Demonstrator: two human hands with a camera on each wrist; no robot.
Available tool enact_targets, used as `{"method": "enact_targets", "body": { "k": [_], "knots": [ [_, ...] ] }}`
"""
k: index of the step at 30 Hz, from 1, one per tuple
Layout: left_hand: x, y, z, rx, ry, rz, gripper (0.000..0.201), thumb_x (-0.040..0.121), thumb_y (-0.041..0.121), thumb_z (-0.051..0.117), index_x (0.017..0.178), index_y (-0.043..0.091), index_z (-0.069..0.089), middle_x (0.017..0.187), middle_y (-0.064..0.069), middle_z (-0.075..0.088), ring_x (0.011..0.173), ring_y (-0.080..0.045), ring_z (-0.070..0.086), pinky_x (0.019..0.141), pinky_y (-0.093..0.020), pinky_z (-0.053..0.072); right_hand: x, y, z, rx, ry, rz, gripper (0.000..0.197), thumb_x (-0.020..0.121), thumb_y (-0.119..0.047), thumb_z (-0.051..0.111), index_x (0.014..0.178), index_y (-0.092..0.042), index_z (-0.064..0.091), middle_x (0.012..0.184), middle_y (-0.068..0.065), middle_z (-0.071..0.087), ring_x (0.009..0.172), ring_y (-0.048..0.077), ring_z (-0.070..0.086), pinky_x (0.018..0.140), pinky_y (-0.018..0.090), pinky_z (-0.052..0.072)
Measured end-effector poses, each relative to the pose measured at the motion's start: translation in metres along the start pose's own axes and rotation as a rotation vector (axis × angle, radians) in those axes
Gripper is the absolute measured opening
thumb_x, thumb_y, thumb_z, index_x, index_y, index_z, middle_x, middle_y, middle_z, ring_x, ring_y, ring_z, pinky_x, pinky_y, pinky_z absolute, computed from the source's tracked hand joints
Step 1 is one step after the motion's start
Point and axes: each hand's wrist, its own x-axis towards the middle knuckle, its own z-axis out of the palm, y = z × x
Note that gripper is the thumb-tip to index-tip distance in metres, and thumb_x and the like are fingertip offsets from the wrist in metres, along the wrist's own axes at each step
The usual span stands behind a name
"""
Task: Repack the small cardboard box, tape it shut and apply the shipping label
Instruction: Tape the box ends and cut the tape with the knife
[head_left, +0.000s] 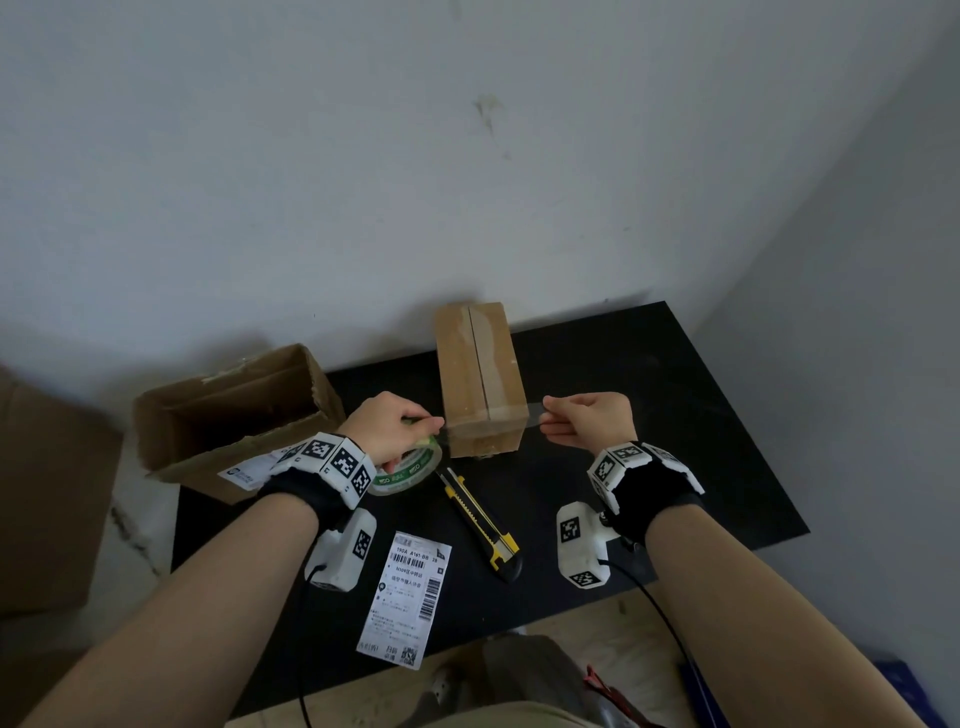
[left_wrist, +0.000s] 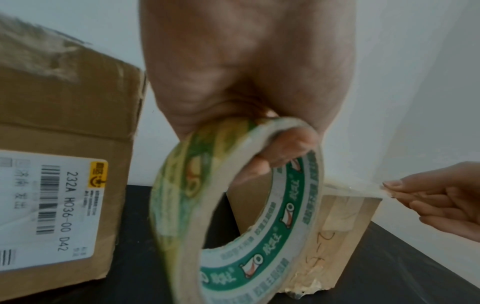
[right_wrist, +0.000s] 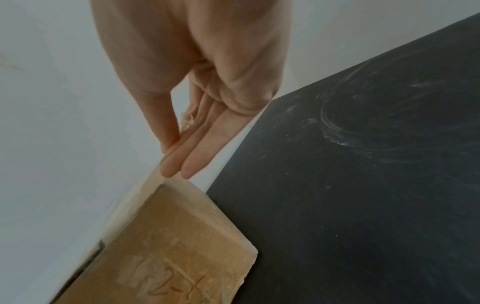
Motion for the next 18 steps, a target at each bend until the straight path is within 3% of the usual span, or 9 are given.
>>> {"method": "enact_targets", "body": {
  "k": [12, 18],
  "knots": [
    [0.011, -0.001, 0.001, -0.053, -0.041, -0.024, 0.020, 0.091, 0.038, 0.055, 0.098, 0.025, 0.067, 0.057, -0.002, 0.062, 0.035, -0.007, 0.049, 0.039, -0.018, 0.041, 0.013, 0.000, 0.001, -0.034, -0.058, 0.038, 0.012, 0.087, -0.011, 0.065, 0.087, 0.001, 0.065, 0.077, 0.010, 0.068, 0.067, 0.016, 0.067, 0.054, 0.020, 0.056],
    [0.012, -0.003, 0.002, -0.076, -0.047, -0.049, 0.024, 0.090, 0.042, 0.055, 0.087, 0.024, 0.070, 0.055, -0.001, 0.061, 0.035, -0.008, 0.048, 0.037, -0.017, 0.038, 0.018, 0.007, 0.000, -0.131, -0.074, 0.035, 0.020, 0.082, -0.022, 0.071, 0.089, -0.004, 0.068, 0.082, 0.008, 0.071, 0.073, 0.015, 0.070, 0.058, 0.021, 0.057]
  ]
}}
